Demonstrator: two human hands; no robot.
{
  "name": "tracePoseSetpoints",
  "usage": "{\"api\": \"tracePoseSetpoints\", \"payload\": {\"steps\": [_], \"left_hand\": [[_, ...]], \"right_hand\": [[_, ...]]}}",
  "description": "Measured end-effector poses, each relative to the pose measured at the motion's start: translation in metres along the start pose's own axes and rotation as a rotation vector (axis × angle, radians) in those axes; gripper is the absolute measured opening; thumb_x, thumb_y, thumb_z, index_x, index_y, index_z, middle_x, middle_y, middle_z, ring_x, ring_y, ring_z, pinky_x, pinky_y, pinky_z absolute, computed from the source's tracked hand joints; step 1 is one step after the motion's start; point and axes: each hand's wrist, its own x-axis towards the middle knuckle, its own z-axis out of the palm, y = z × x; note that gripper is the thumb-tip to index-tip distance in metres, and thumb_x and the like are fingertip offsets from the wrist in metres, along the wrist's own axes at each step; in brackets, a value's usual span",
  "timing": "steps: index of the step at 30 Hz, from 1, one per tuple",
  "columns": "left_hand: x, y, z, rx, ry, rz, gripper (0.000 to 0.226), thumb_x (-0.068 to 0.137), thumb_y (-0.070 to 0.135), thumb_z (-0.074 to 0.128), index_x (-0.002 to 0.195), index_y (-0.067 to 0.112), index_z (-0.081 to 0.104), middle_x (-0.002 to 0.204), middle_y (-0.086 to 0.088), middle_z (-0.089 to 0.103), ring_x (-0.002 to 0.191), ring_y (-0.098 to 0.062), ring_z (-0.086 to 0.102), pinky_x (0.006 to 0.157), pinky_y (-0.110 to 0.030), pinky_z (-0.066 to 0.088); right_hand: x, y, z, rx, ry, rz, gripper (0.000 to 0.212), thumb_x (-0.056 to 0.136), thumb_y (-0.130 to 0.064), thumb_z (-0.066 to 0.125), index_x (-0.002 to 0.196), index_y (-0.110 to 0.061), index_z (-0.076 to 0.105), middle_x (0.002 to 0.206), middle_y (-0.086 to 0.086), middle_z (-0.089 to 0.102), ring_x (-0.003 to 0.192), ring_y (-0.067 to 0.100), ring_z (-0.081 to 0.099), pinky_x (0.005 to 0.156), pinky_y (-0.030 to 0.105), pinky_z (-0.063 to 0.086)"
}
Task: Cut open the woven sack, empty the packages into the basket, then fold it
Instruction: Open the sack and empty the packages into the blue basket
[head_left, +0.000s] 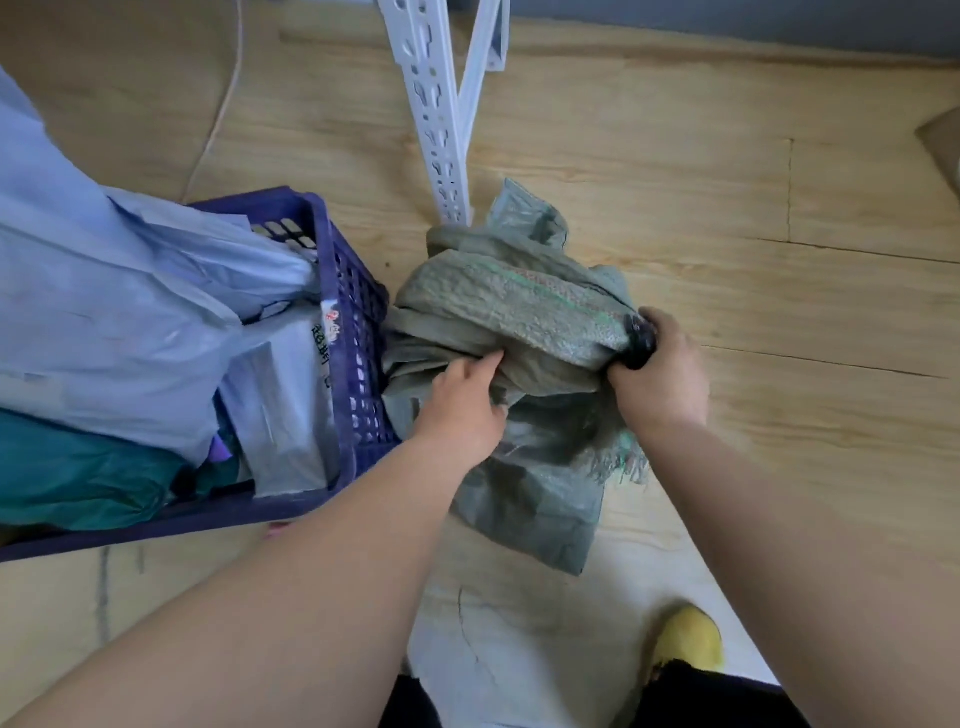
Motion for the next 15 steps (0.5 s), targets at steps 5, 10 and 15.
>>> {"api": "tracePoseSetpoints", "payload": {"steps": [5, 10, 15], "left_hand": [[0.044, -0.019, 0.021, 0.158, -0.058, 0.062, 0.069, 0.096, 0.037, 0.05, 0.153, 0.035, 0.01, 0.157, -0.004, 0.02, 0.141, -0.029, 0.019, 0.11, -0.047, 0.034], [0.047, -0.036, 0.033, 0.154, -0.043, 0.171, 0.079, 0.094, 0.037, 0.054, 0.154, 0.029, 0.003, 0.161, -0.003, 0.012, 0.145, -0.029, 0.014, 0.117, -0.044, 0.024], [-0.008, -0.076, 0.055, 0.102, -0.114, 0.245, 0.071, 0.095, 0.031, 0.054, 0.154, 0.028, 0.014, 0.16, 0.002, 0.016, 0.145, -0.024, 0.021, 0.113, -0.043, 0.032]], "right_hand": [[0.041, 0.011, 0.042, -0.056, -0.001, 0.014, 0.076, 0.079, -0.003, 0.059, 0.147, -0.024, 0.032, 0.142, 0.007, 0.045, 0.122, 0.03, 0.051, 0.089, 0.035, 0.045], [0.058, 0.021, 0.06, -0.028, 0.07, 0.017, 0.076, 0.079, -0.002, 0.053, 0.148, -0.026, 0.031, 0.138, 0.01, 0.051, 0.121, 0.034, 0.052, 0.093, 0.038, 0.046], [0.013, -0.007, 0.069, -0.033, 0.268, -0.204, 0.063, 0.088, -0.006, 0.049, 0.143, -0.032, 0.036, 0.14, 0.005, 0.051, 0.112, 0.034, 0.057, 0.083, 0.041, 0.049]]}}
